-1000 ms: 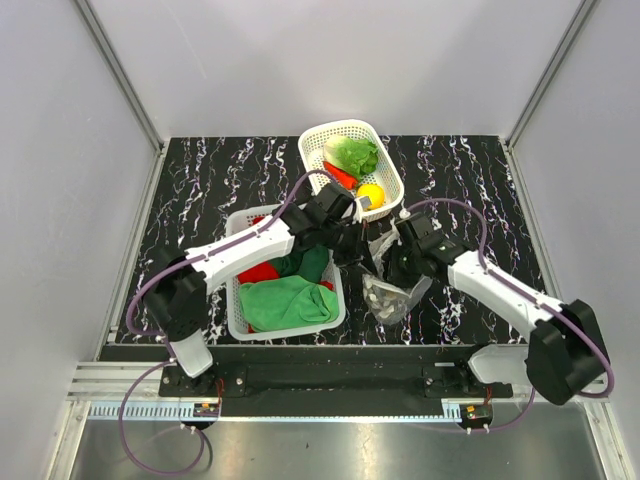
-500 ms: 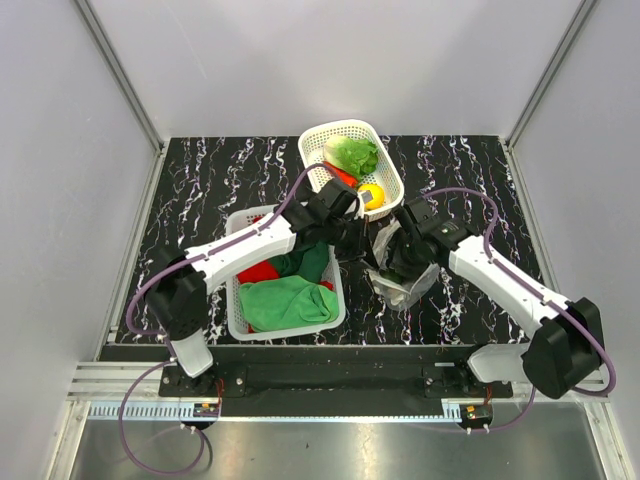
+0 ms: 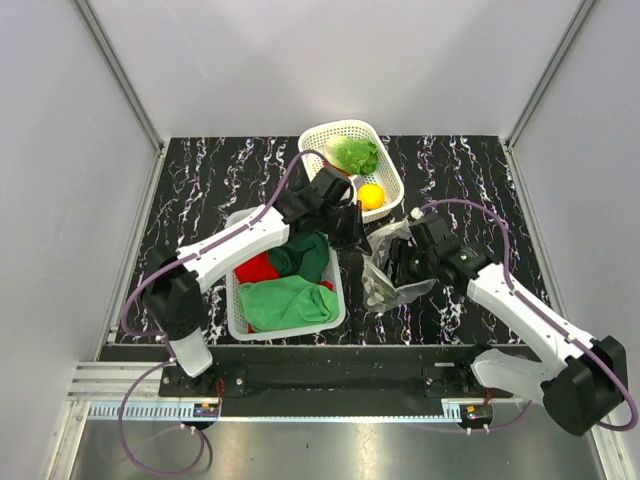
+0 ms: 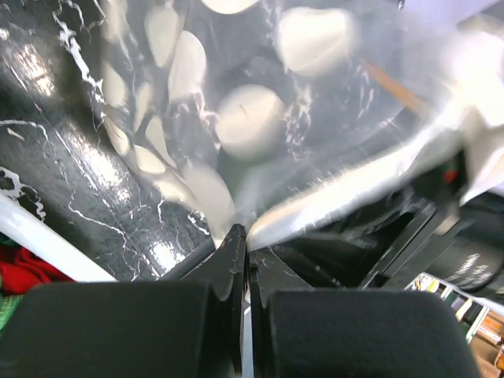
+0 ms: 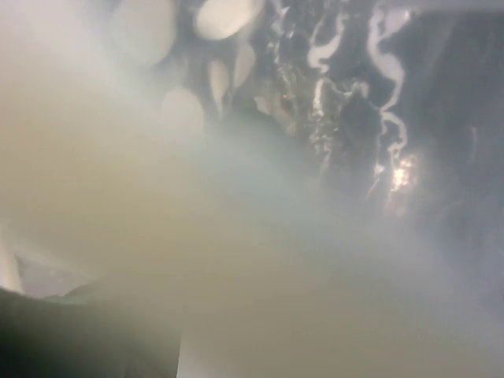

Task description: Open the zip-top bag and remove the fake food

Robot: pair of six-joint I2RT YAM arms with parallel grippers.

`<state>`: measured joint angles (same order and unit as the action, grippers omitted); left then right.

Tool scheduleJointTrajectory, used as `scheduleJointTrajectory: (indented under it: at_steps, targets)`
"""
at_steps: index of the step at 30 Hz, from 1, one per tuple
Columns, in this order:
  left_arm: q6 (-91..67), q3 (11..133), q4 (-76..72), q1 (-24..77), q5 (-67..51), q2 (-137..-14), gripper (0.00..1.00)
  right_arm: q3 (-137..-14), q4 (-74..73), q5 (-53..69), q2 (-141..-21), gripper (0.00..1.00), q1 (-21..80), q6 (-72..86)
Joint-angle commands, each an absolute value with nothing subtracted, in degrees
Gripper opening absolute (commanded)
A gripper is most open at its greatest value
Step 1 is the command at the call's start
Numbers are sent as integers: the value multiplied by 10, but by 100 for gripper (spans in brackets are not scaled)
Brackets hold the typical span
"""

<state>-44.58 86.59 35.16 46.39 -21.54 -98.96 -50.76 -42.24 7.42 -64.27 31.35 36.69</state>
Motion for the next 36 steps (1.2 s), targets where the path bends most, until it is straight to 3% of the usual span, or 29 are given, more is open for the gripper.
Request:
scheduleJointTrajectory:
  at_steps: [1, 11, 20, 30, 36]
  targets:
    - [-434, 904, 347, 461, -198, -963, 0, -489, -388, 127, -611, 0, 314, 309]
    - [-438, 880, 348, 491, -217, -972, 0, -558, -363, 37, -634, 0, 315, 331]
    - [-439, 879, 349, 515, -222, -984, 0, -650, -383, -58, -716, 0, 314, 501]
    - [-441, 865, 350, 512, -196, -998, 0, -719, -505, 34, -687, 0, 314, 593]
    - [-440, 867, 348, 487, -188, -994, 0, -669, -464, 127, -622, 0, 312, 480]
